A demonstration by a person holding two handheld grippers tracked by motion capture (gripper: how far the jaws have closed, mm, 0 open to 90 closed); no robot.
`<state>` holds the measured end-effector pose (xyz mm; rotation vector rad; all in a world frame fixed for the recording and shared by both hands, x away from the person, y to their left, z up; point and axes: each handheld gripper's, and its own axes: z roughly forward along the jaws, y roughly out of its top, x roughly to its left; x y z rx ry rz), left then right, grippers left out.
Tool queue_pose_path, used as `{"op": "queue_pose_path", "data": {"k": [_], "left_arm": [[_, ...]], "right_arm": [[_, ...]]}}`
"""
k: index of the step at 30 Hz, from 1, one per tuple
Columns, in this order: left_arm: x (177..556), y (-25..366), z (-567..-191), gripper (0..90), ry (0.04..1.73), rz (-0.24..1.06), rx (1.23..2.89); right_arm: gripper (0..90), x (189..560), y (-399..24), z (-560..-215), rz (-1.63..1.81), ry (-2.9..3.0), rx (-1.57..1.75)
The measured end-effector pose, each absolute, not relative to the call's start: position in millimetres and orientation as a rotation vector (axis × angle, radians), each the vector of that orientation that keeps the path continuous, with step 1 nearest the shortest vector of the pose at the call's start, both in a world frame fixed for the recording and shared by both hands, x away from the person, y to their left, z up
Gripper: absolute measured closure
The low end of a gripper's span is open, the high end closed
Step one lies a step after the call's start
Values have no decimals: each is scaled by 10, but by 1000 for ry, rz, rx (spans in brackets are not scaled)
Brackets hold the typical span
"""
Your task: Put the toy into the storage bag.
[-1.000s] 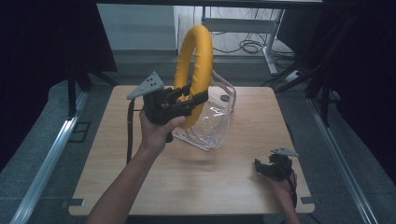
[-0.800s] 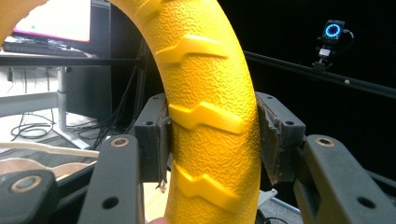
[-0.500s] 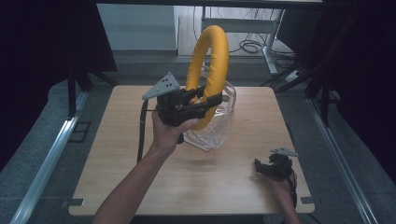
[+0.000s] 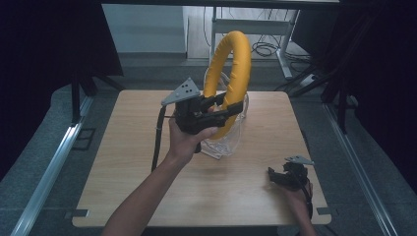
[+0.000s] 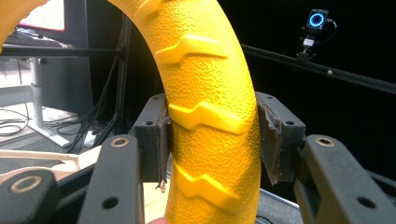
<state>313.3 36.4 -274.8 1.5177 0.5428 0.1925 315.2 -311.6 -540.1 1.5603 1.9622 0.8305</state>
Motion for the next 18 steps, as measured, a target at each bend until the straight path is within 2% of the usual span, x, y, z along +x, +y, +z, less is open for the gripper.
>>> {"op": "queue_pose_path", "data": {"k": [18], "left_arm": [[3221, 233, -2861, 507, 562, 163, 1525]], "right_arm": [[132, 3152, -3115, -5399, 829, 1961, 1564]]}}
